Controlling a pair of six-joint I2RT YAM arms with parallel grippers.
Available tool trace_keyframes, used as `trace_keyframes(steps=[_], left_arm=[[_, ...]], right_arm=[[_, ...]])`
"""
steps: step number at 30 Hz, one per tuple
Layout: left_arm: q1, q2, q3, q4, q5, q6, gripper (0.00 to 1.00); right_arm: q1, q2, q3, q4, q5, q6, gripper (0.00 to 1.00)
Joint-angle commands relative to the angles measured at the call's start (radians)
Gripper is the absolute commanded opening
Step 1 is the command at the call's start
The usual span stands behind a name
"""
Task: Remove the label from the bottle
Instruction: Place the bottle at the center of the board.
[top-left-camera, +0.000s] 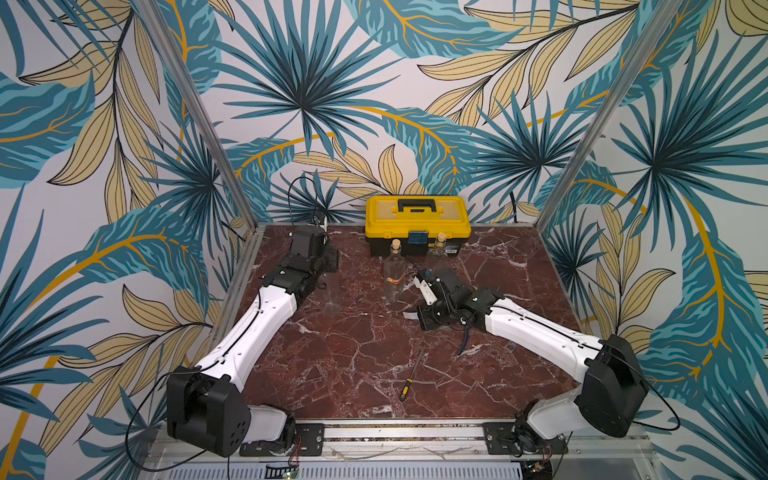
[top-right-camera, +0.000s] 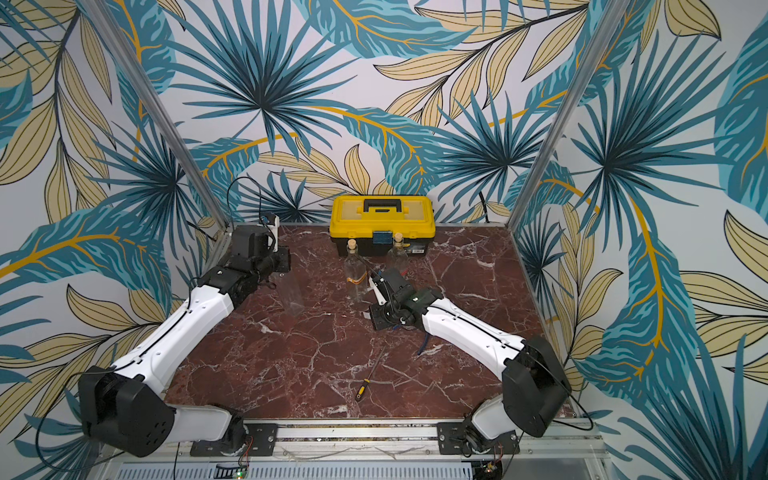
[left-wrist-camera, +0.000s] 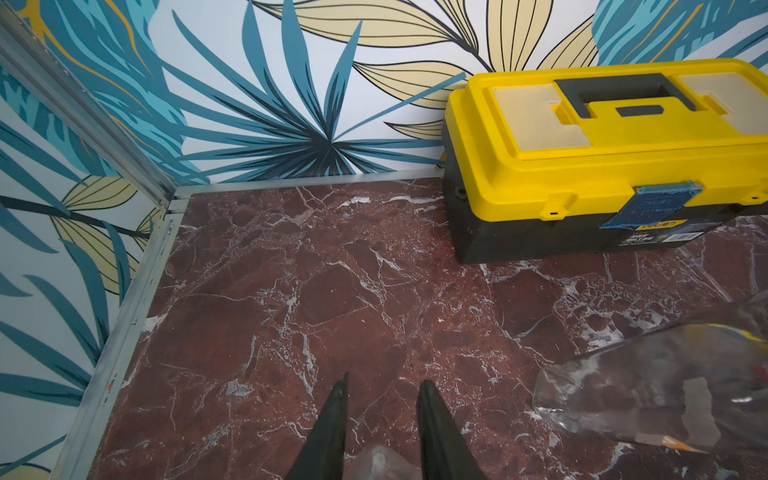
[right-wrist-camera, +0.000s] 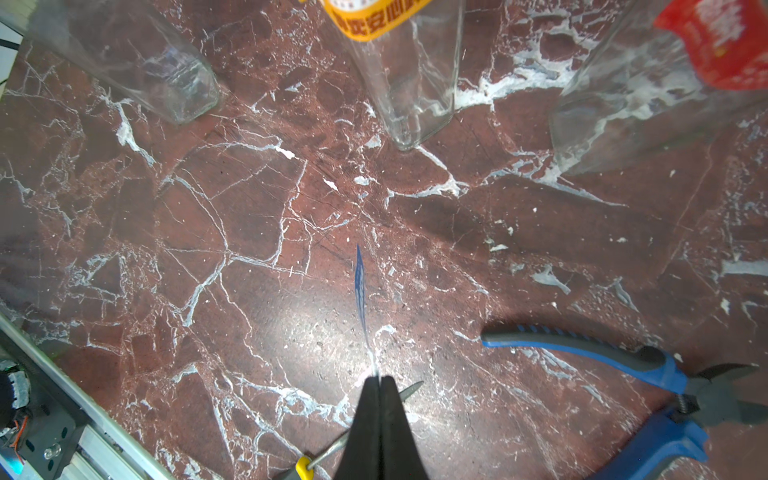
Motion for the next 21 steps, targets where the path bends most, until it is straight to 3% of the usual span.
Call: trace_keyframes(steps=[1, 9, 21], left_arm=[[0.016, 0.013, 0.047, 0.073, -0.012, 0.012, 0.00], [0.043, 0.024, 0.015, 0.201, 0.013, -0.022, 0.00], [0.048, 0.052, -0.024, 0.244, 0.029, -0.045, 0.00]], right_arm=[[-0.003, -0.018, -0.011, 0.016, -0.005, 0.011, 0.00], [-0.004, 0.001, 0.009, 0.022, -0.009, 0.006, 0.00], [-0.003, 0.014, 0.010, 0.028, -0.017, 0.006, 0.00]])
